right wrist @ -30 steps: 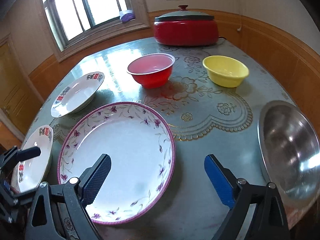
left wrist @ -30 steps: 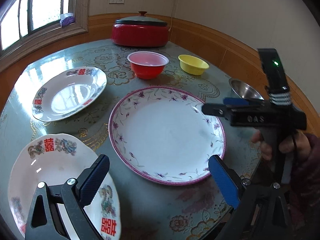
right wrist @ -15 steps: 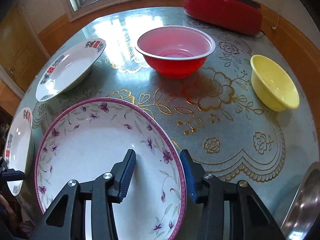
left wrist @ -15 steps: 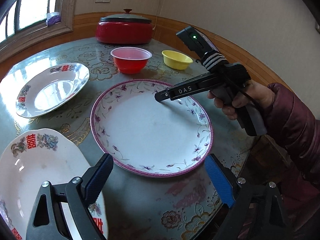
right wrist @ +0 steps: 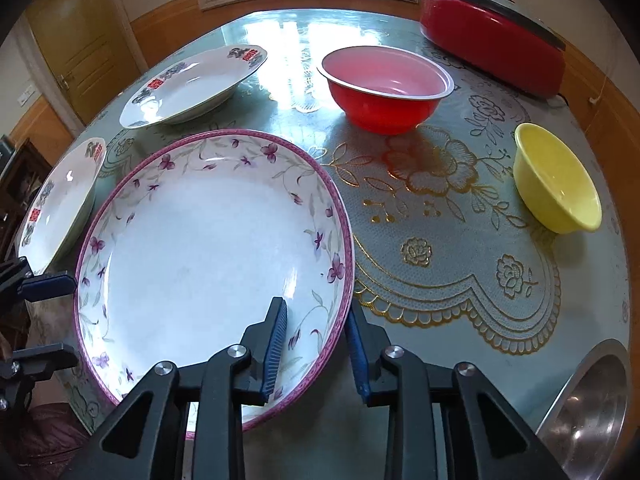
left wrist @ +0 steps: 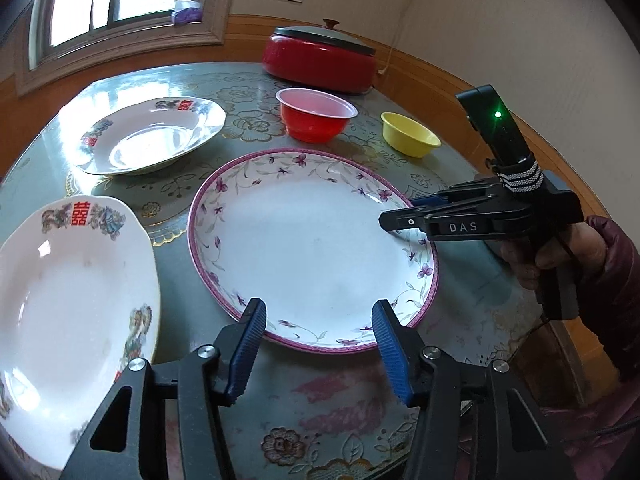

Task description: Organize plates and bowls

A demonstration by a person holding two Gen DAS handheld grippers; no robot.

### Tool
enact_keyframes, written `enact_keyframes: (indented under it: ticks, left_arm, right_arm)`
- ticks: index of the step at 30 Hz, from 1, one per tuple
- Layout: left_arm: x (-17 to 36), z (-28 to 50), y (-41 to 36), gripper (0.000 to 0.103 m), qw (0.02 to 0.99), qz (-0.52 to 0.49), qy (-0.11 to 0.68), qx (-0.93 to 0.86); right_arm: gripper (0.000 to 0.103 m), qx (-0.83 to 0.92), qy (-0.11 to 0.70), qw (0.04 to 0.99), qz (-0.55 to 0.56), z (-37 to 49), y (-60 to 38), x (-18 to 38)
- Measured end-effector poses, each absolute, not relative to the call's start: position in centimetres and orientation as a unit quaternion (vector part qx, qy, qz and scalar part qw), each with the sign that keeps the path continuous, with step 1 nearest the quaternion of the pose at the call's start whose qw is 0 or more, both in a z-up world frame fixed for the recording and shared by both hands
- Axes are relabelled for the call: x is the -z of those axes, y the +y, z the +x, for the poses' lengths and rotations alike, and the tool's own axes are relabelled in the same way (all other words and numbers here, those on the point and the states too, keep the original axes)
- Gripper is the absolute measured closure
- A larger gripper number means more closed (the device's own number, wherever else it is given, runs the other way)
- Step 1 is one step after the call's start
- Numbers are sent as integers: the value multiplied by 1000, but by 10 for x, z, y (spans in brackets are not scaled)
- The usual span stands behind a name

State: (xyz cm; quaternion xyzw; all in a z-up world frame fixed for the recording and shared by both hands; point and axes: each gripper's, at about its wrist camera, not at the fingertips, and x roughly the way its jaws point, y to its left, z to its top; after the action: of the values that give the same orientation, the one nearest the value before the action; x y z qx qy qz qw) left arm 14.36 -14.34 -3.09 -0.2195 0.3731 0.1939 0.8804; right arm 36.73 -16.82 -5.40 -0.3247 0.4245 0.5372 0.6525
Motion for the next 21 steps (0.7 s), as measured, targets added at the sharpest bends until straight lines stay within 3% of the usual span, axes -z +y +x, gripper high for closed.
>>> enact_keyframes:
  ticks: [11,16,21]
  left_arm:
    - [34,125,-154,47,857,-270,335,-283]
    - [41,131,-146,49,846,-268,340,-312]
    - [49,141,-140,53,839,-254,347,-333]
  right_arm:
    - [58,-556,413,647,-320,377,-120,55]
    - [57,-567,421,636,-311,380,-109,57]
    - [46,-572,415,628,-326,372,-102,58]
